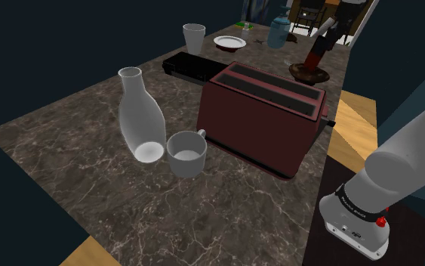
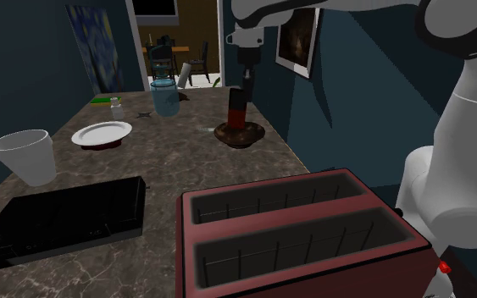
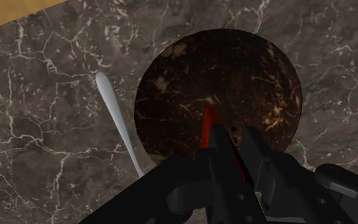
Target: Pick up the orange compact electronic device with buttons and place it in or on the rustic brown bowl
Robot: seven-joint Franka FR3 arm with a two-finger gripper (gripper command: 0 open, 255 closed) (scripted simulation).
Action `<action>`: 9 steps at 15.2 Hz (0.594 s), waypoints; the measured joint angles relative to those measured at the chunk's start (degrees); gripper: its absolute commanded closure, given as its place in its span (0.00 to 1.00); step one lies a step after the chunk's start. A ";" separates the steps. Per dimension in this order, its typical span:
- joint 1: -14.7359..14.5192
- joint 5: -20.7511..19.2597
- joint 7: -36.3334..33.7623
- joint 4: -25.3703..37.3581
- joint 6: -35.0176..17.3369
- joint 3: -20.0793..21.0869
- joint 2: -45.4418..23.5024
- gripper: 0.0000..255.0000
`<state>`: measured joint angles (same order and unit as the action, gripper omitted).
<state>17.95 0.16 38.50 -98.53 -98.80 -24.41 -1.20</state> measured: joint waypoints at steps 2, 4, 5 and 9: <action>-0.02 -0.01 -0.03 -0.21 -0.19 0.02 0.04 1.00; -0.02 -0.01 -0.04 -0.26 -0.24 0.02 0.04 1.00; -0.02 -0.01 -0.04 -0.27 -0.25 0.02 0.04 1.00; -0.02 -0.02 -0.04 -0.28 -0.26 0.02 0.05 0.00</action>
<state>17.93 0.14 38.46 -98.80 -99.07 -24.39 -1.14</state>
